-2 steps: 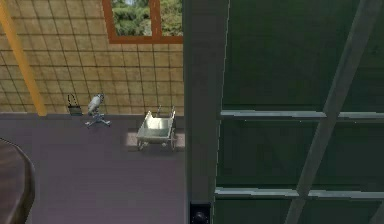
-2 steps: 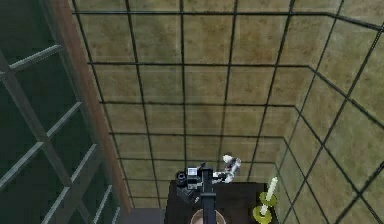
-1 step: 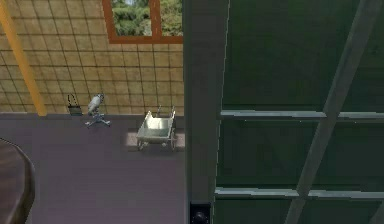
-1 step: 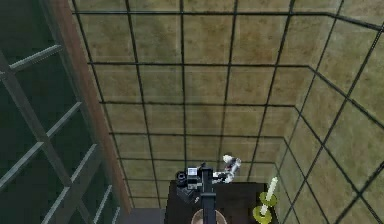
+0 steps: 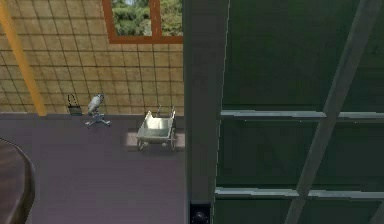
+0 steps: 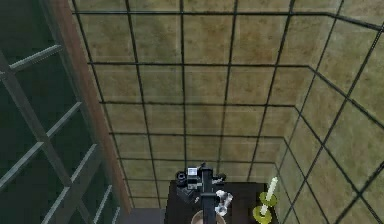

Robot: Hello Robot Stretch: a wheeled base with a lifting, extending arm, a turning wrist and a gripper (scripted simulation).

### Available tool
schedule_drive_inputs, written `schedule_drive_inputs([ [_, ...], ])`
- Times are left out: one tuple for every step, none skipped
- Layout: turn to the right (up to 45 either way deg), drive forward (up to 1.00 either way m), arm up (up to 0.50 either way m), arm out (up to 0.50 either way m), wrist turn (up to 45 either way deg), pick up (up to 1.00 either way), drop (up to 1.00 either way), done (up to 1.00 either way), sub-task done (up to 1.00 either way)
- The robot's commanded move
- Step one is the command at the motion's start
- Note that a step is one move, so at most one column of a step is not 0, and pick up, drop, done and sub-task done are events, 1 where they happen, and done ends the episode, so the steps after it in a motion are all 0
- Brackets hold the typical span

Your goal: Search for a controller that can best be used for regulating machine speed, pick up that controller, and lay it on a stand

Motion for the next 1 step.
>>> schedule_drive_inputs([
  [0.0,0.00,0.10,0.00,0.0,0.00,0.00,0.00,0.00],
])
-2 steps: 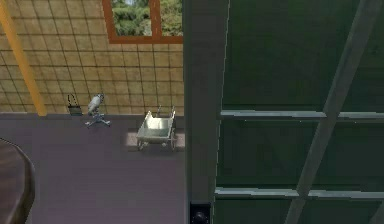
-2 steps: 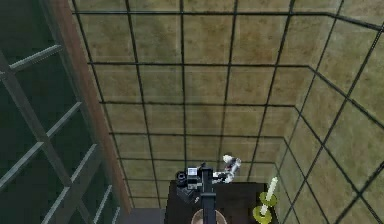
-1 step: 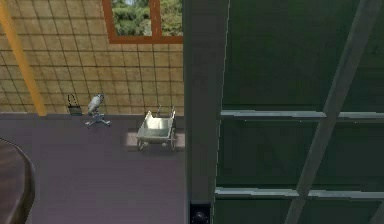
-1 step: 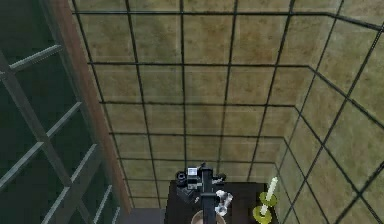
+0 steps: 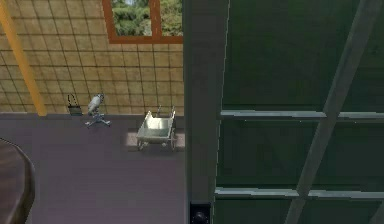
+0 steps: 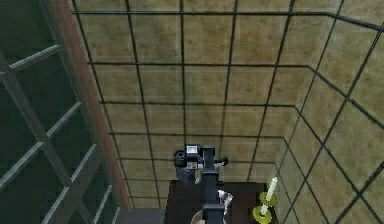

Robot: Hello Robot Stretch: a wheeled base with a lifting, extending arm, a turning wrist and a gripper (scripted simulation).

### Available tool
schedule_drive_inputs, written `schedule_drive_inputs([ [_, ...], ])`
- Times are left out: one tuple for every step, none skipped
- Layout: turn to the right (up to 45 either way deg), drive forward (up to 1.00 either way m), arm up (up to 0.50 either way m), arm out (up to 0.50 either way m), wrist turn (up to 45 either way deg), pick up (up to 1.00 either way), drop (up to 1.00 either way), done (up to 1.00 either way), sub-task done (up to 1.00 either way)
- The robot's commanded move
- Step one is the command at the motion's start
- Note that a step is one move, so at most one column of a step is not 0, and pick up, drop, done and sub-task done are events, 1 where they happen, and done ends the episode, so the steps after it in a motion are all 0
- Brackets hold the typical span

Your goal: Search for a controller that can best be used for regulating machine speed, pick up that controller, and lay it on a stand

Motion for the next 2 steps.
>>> schedule_drive_inputs([
  [0.0,0.00,0.00,-0.08,0.0,0.00,0.00,0.00,0.00],
  [0.0,0.00,0.00,0.00,0.0,0.00,0.00,1.00,0.00],
])
